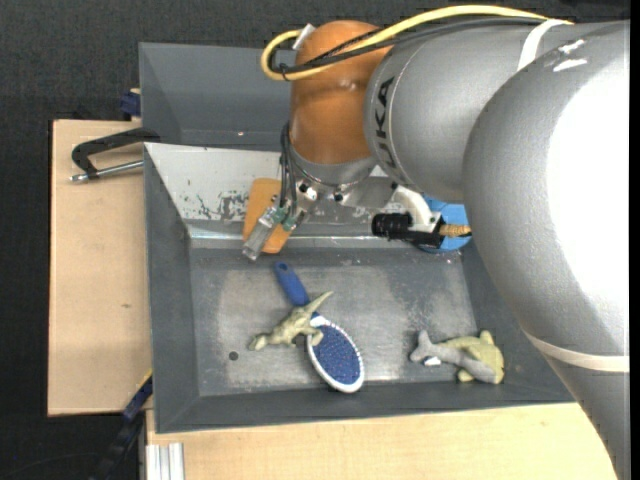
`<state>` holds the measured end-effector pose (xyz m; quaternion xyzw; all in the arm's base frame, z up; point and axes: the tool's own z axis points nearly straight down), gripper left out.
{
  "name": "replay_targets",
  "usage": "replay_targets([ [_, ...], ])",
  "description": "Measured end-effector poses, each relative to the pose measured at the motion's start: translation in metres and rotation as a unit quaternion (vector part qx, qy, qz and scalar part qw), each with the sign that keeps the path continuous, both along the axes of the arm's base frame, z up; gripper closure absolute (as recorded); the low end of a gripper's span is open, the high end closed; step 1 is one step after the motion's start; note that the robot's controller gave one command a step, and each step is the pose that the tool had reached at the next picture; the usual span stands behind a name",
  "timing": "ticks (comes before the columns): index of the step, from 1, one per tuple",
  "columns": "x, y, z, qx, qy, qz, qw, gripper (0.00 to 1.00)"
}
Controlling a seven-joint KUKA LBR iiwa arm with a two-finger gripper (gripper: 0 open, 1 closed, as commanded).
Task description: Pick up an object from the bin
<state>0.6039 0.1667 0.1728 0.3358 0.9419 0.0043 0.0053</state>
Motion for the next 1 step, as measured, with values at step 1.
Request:
replay_targets([
  [1,0.0016,0.0011,0.0243,-0.001,0.0023,0.001,1.0000,1.00],
])
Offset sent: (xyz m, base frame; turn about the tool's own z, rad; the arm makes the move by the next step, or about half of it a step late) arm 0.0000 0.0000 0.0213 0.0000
